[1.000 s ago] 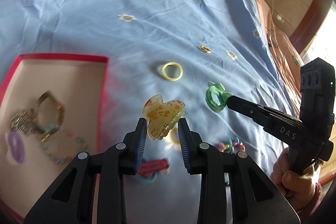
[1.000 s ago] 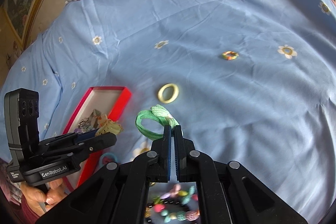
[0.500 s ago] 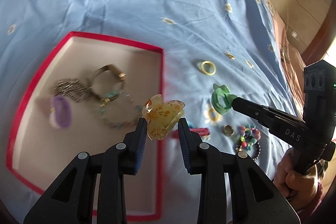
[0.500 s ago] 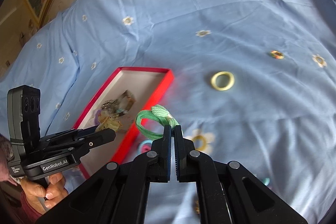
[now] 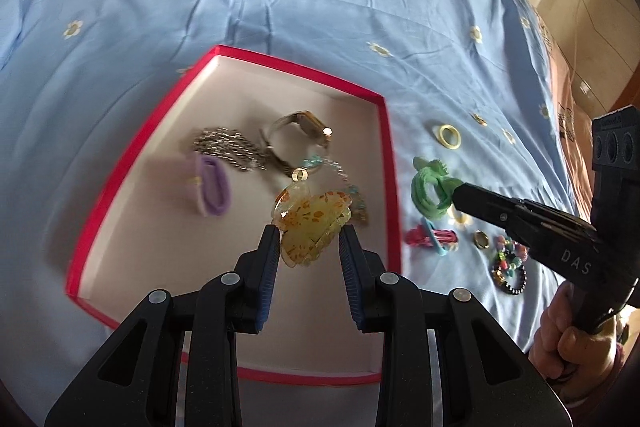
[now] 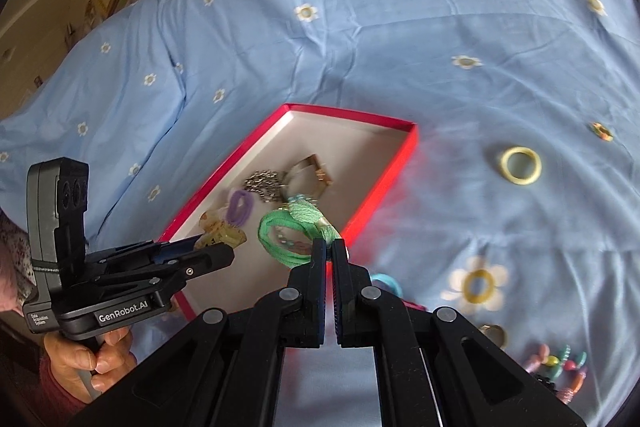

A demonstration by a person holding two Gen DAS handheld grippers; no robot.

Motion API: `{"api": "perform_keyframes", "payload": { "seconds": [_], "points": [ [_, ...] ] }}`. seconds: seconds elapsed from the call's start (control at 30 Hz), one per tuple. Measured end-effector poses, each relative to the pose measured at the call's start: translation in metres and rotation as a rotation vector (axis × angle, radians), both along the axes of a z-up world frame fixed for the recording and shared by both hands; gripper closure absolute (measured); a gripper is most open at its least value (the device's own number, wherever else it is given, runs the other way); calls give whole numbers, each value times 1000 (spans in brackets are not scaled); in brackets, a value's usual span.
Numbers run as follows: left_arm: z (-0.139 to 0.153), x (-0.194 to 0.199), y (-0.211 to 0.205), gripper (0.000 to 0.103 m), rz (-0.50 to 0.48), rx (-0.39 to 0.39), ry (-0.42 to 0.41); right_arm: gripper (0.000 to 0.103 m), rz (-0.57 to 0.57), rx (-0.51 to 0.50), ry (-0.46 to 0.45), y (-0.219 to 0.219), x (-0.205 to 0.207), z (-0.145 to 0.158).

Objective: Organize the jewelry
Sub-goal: 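Carry the green tie in the right tool while the left tool carries the clip into the box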

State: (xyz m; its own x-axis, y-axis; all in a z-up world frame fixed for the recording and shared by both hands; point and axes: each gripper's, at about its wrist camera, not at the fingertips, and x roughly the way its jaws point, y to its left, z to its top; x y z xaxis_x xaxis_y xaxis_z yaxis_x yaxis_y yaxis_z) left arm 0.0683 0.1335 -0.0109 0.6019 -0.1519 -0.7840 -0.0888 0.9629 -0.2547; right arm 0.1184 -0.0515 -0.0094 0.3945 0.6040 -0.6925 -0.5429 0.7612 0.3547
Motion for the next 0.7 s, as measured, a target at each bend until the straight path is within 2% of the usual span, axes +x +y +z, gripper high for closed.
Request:
{"api": "perform_keyframes", "payload": {
  "seconds": [0.27, 0.7],
  "points": [
    [-6, -4, 25, 74, 52, 37, 12, 101, 67, -35, 8, 36, 0, -11],
    [-26, 2, 56, 74, 116, 61, 63, 101, 107, -112, 33, 70, 13, -35]
  ]
}}
